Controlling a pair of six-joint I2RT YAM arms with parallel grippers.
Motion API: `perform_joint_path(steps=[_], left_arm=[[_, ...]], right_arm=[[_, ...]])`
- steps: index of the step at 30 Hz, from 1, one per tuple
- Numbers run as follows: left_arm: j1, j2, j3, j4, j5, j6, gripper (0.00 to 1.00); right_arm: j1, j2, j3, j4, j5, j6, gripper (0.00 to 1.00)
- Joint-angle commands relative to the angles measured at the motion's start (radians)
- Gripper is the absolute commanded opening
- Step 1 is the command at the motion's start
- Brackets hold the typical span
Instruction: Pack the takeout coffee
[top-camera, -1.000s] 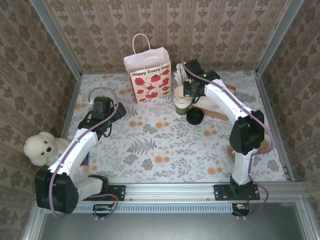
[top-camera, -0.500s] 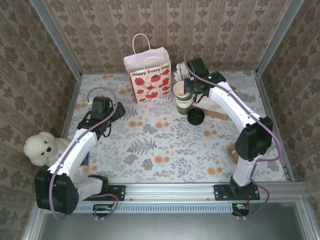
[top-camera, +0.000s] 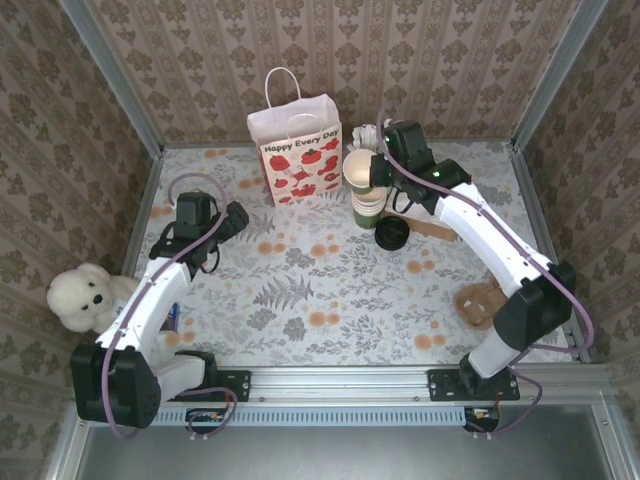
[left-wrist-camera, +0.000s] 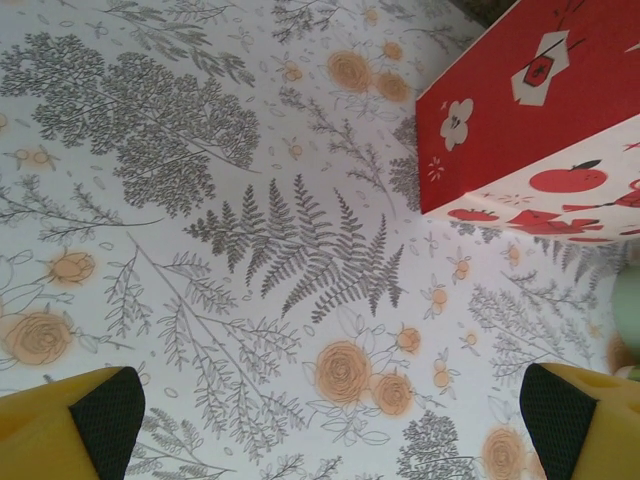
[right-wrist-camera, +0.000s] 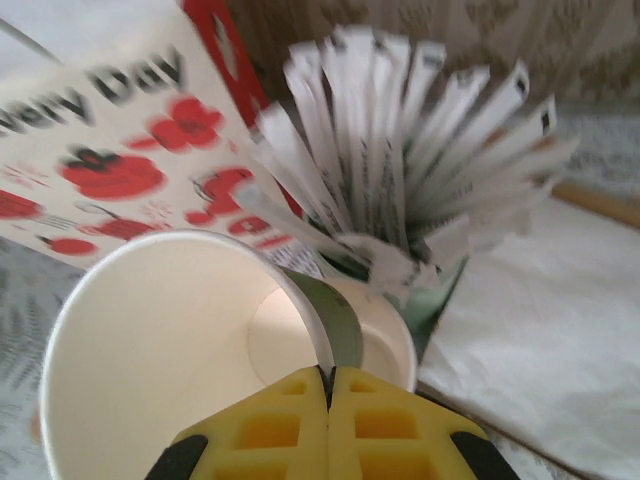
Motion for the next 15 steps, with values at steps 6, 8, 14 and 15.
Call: perform_joint_path(steps=[6,8,14,15], left_arm=[[0.005,0.034,0.016,0.066,0.156,-0.077,1.0],[0.003,0.028,0.015,0.044,0.156,-0.092,1.0],[-0.003,0.036,0.023,-0.048,0.226,-0.107,1.0],[-0.006,0.039,0.022,-0.053,0.246,-0.118,1.0]], right_arm=[[0.083,-0.178,-0.065,0.058,0.005,0.016,0.0],[0.103,-0.189,-0.081,0.02,-0.004,0.077,0.0],[0.18,-0.243,-0.184,-0.074,-0.025,0.235,0.0],[0.191,-0.239,-0.202,-0.076,-0.025,0.247,0.0]])
